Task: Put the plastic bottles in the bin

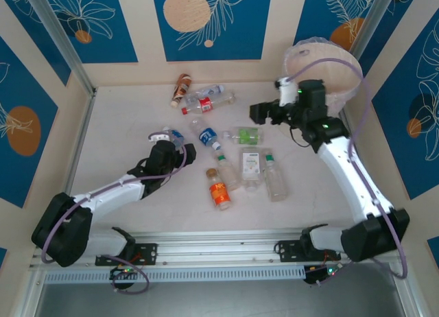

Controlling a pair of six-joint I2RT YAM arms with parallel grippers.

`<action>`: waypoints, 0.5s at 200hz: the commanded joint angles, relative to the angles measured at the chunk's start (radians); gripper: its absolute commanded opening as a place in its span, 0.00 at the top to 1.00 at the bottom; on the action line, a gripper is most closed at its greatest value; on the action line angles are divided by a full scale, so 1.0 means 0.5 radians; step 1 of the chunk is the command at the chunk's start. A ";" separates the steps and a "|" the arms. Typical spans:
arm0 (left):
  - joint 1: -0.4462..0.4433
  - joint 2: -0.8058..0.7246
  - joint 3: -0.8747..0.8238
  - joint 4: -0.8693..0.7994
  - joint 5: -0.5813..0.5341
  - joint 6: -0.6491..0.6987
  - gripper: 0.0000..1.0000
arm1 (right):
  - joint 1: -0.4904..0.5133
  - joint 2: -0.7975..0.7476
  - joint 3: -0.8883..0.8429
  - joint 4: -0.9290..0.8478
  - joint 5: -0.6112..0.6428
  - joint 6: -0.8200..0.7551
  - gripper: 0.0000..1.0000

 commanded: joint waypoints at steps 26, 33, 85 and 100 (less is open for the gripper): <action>0.035 -0.033 0.019 -0.076 -0.062 -0.070 0.00 | 0.092 0.575 0.288 -0.435 0.044 -0.822 0.01; 0.037 -0.044 0.011 -0.076 -0.070 -0.072 0.00 | 0.098 0.649 0.294 -0.413 0.095 -0.930 0.01; 0.057 -0.122 -0.059 -0.065 -0.125 -0.085 0.00 | 0.029 1.099 0.575 -0.559 -0.004 -1.451 0.02; 0.066 -0.138 -0.076 -0.060 -0.121 -0.090 0.00 | 0.043 1.195 0.630 -0.562 0.037 -1.578 0.03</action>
